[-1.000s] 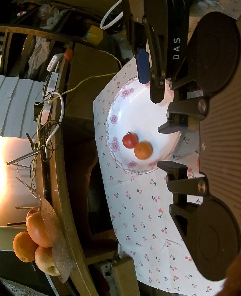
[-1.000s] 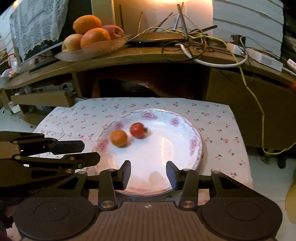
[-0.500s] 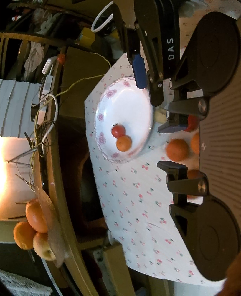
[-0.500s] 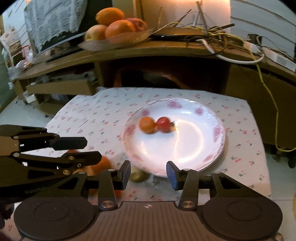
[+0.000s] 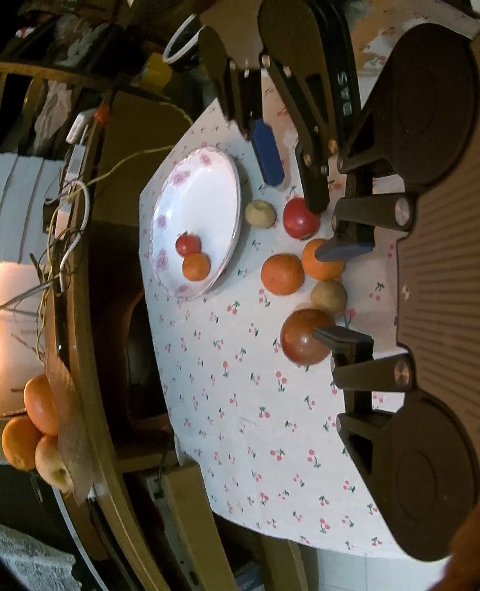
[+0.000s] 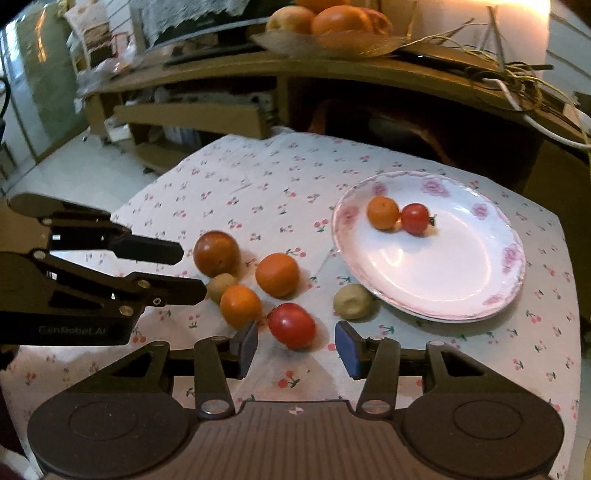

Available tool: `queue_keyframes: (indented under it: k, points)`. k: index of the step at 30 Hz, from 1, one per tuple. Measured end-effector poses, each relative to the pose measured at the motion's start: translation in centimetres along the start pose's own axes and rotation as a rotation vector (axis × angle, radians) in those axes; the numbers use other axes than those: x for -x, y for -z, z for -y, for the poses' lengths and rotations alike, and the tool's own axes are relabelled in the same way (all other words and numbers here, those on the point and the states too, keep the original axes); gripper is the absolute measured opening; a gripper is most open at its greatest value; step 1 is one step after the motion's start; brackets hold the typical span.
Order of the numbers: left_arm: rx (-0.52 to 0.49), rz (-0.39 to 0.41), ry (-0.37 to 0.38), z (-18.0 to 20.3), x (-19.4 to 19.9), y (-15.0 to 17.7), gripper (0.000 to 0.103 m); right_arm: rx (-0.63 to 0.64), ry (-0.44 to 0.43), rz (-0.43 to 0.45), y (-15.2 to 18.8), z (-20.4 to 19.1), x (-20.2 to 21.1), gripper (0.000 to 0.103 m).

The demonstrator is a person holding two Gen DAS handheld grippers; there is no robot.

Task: Organize fruits
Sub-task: 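Withdraw both grippers from the plate toward the remaining fruits, then grasp the large red tomato with the right gripper while the left grasps an orange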

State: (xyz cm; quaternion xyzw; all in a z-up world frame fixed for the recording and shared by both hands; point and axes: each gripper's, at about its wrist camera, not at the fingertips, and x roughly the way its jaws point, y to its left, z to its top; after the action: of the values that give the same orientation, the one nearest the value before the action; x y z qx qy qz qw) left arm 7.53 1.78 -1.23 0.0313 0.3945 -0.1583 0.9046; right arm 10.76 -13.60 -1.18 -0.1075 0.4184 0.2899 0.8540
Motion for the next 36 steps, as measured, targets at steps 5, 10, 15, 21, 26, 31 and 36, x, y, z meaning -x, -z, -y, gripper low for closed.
queue_keyframes:
  k: [5,10,15,21,26,31,36]
  points:
    - [-0.051,-0.015,0.031,0.9,-0.4,0.3,0.043,0.006,0.007,-0.025,0.2,0.0,-1.1,0.049]
    - [-0.051,-0.036,0.044,0.8,-0.9,0.5,0.043,0.008,0.002,-0.045,0.2,0.1,-1.7,0.043]
    - [-0.064,-0.012,0.07,1.2,-0.8,0.3,0.043,-0.005,0.002,-0.062,0.1,0.0,-1.9,0.031]
    - [-0.14,0.002,0.069,2.7,-1.8,-0.2,0.043,-0.052,0.029,-0.077,0.5,0.7,-1.2,0.03]
    - [-0.211,0.001,0.025,3.6,-2.8,-0.4,0.046,-0.09,0.051,-0.076,1.4,1.6,-0.1,0.03]
    - [-0.156,-0.022,0.105,3.7,-1.4,-0.3,0.046,-0.149,0.071,-0.079,2.3,3.1,0.8,0.03]
    - [-0.108,-0.018,0.134,4.0,-0.4,-0.2,0.046,-0.162,0.08,-0.067,2.5,3.6,1.7,0.03]
